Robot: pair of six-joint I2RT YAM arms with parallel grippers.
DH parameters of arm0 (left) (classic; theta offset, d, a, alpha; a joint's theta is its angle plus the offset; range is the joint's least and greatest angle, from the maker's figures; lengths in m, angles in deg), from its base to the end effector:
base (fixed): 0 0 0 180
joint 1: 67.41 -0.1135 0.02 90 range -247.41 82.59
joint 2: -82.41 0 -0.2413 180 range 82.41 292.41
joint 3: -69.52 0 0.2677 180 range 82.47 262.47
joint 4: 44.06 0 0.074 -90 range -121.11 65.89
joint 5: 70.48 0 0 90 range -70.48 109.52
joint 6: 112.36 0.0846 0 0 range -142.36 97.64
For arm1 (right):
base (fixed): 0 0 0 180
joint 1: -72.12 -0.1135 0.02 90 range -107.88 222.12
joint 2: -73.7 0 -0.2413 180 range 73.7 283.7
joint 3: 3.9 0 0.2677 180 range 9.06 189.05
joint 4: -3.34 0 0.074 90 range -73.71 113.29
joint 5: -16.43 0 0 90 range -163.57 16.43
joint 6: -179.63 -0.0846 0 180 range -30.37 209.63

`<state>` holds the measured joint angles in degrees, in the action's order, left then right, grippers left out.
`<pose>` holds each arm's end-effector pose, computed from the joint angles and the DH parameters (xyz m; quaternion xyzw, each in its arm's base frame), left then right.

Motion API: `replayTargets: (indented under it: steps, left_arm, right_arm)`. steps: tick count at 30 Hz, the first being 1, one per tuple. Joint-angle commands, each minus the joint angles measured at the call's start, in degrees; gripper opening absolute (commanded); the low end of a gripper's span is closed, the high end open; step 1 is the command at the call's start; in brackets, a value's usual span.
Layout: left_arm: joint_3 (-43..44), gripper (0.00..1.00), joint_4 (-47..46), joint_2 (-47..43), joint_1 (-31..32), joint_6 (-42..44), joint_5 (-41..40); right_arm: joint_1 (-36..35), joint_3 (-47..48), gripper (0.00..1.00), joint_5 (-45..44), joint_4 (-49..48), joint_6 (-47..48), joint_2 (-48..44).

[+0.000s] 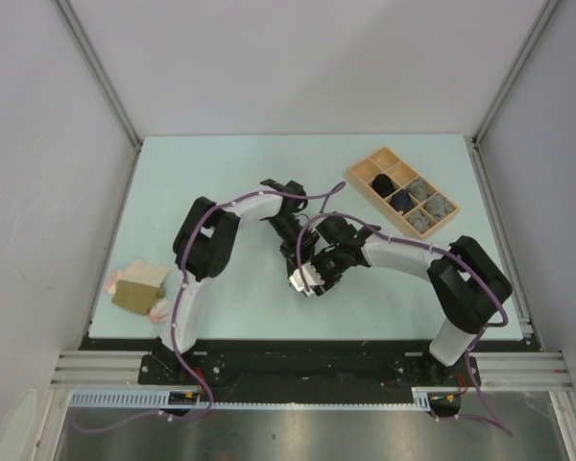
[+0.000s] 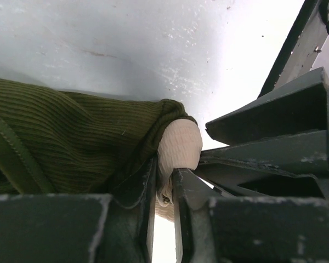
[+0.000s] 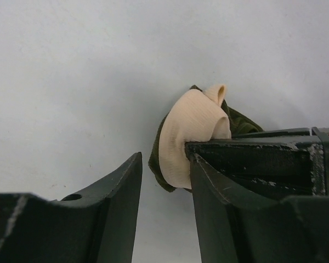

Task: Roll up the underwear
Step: Roll the underwear to the center of the board.

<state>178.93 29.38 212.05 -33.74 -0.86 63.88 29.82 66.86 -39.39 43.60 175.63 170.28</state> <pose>0.3139 -0.2801 0.0725 -0.4179 -0.8259 0.3721 0.0695 0.2247 0.2687 0.1050 -0.8681 0.3529 0.1931 0.2908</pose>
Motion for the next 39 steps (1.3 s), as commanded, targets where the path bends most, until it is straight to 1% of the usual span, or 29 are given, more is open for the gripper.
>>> replayTargets:
  steps: [1,13,15,17,20,24,27,33,39]
  left_arm:
    - [-0.7,0.20,-9.1,3.4,-1.1,3.6,-12.4]
    - [-0.9,0.29,-11.9,0.6,-2.1,1.6,-7.6]
    - [-1.2,0.32,-12.5,0.2,-2.6,1.0,-6.0]
    - [-1.7,0.33,-14.0,-0.9,-2.7,0.3,-4.6]
    - [-2.9,0.41,-17.0,-3.1,-3.3,-1.2,-3.4]
    - [-5.1,0.45,-21.6,-6.4,-4.8,-4.5,0.8]
    - [-6.1,0.45,-24.7,-8.7,-5.6,-6.4,2.1]
    - [-9.2,0.45,-30.0,-12.7,-6.9,-8.8,0.0]
    - [-12.6,0.45,-31.9,-14.9,-7.0,-8.8,-6.9]
  right_arm:
    - [-0.6,-1.2,0.45,-4.0,-2.3,1.0,2.5]
    - [-0.9,-2.2,0.43,-8.0,-2.6,1.3,4.9]
    - [-0.9,-2.3,0.43,-8.8,-2.7,1.3,5.3]
    - [-1.0,-2.4,0.43,-9.1,-2.8,1.3,5.6]
    - [-1.0,-2.3,0.42,-9.4,-2.6,1.2,6.0]
    - [-1.0,-2.4,0.42,-9.8,-2.4,1.2,6.3]
    - [-1.0,-2.4,0.42,-10.1,-2.5,0.8,6.6]
    - [-0.6,-2.4,0.42,-9.3,-3.0,-0.7,5.9]
    - [1.5,-2.3,0.42,-7.8,-3.3,-2.6,5.0]
